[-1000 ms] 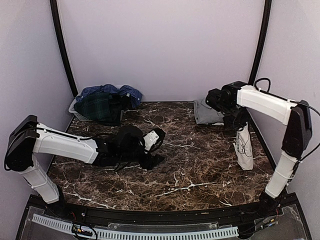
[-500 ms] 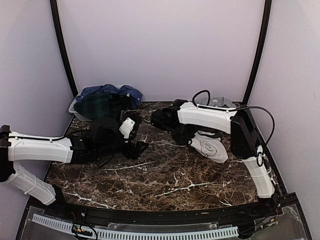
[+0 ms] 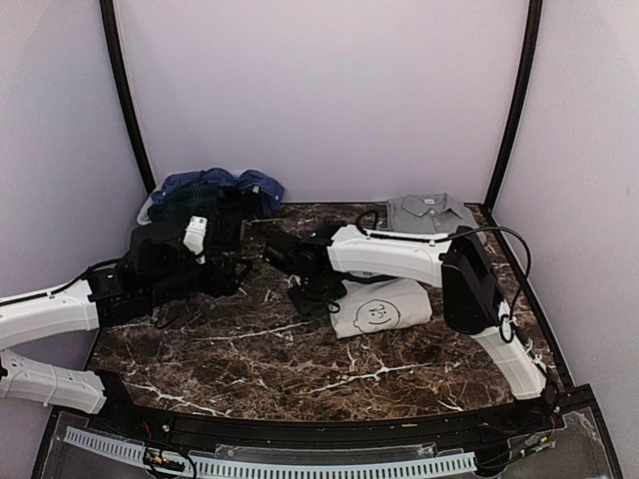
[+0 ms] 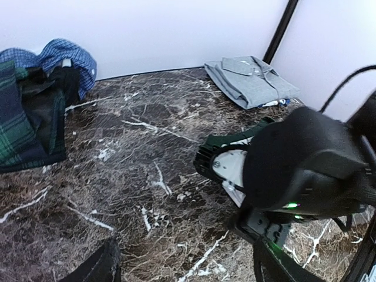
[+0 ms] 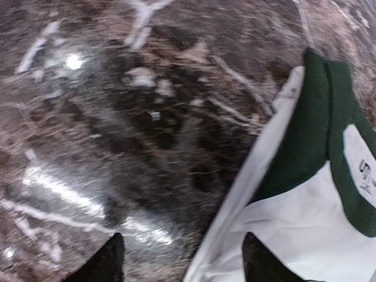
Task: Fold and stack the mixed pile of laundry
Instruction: Turn over the square-folded T-shirt at the center of the board, then adjust the square-folded T-shirt at the center of the board.
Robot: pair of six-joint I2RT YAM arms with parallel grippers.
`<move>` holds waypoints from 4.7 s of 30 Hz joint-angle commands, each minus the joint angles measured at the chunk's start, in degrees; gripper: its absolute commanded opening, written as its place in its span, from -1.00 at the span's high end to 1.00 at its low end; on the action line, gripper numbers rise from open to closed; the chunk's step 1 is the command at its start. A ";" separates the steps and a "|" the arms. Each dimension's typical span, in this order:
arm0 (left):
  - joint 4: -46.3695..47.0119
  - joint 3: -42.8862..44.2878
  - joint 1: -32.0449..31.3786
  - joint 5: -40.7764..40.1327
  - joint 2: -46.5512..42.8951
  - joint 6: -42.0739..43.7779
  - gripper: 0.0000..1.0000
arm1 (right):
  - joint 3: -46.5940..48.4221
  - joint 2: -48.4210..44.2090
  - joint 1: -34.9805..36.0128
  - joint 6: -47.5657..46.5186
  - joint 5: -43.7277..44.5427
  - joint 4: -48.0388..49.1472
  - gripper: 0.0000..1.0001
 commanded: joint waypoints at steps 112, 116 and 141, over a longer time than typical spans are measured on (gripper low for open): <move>15.67 13.02 -12.42 17.43 36.22 16.41 -0.59 | -74.98 -53.34 -28.15 3.14 -44.83 54.31 0.09; 16.25 16.68 -12.94 16.40 41.80 17.32 -0.54 | -68.54 -46.15 -28.31 0.73 -43.88 54.17 0.10; 13.45 18.59 -14.72 18.85 53.13 22.31 -0.43 | -60.63 -29.18 -34.11 5.93 -52.48 60.76 0.91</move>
